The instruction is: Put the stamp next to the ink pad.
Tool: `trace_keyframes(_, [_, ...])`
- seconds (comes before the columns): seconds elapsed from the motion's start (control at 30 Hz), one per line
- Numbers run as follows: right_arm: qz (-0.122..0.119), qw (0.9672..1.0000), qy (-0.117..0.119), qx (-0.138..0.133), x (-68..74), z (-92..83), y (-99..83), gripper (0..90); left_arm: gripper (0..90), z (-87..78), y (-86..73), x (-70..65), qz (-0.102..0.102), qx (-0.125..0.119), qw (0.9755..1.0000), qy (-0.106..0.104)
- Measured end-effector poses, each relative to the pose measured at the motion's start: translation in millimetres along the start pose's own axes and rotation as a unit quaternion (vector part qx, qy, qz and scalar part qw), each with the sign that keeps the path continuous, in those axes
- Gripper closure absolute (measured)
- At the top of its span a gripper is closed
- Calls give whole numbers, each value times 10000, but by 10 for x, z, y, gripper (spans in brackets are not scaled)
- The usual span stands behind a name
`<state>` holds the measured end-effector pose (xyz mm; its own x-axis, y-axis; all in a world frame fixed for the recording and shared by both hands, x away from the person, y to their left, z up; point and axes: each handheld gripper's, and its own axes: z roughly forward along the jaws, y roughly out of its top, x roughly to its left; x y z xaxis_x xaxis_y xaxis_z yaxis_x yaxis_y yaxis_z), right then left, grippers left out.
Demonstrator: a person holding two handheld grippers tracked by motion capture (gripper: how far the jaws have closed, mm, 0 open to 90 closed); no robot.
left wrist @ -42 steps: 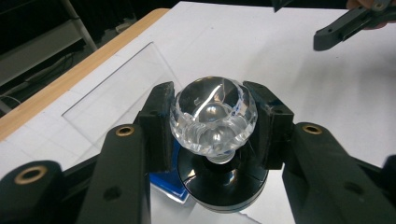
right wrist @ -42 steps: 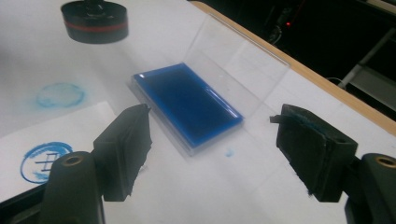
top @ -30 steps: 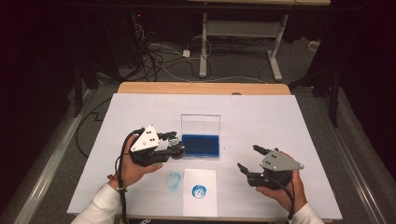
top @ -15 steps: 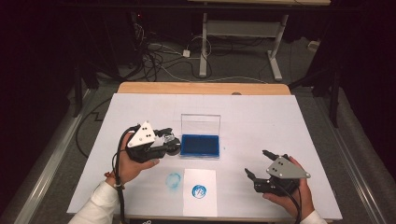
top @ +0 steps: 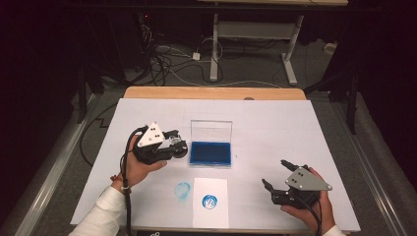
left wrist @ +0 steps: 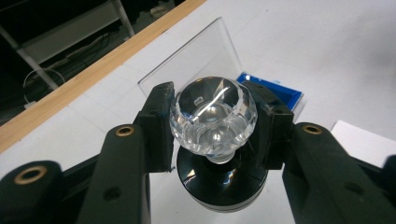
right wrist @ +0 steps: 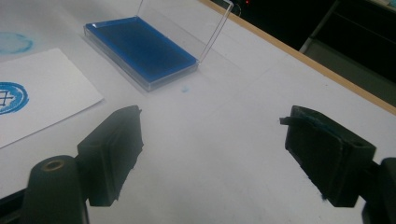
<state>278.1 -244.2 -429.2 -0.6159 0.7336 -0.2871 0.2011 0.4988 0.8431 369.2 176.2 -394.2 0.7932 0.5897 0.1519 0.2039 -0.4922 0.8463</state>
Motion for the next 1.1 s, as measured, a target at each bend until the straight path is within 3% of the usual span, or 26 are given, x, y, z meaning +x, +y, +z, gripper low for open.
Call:
trace_keyframes(0.7, [-58,9999,-18,143,24,23,-27,202,545,365,-159,203,-244,579,9980,45])
trace_keyframes(1.1, [-73,9997,-59,216,26,33,-37,208,544,554,-224,231,-265,845,9961,-7])
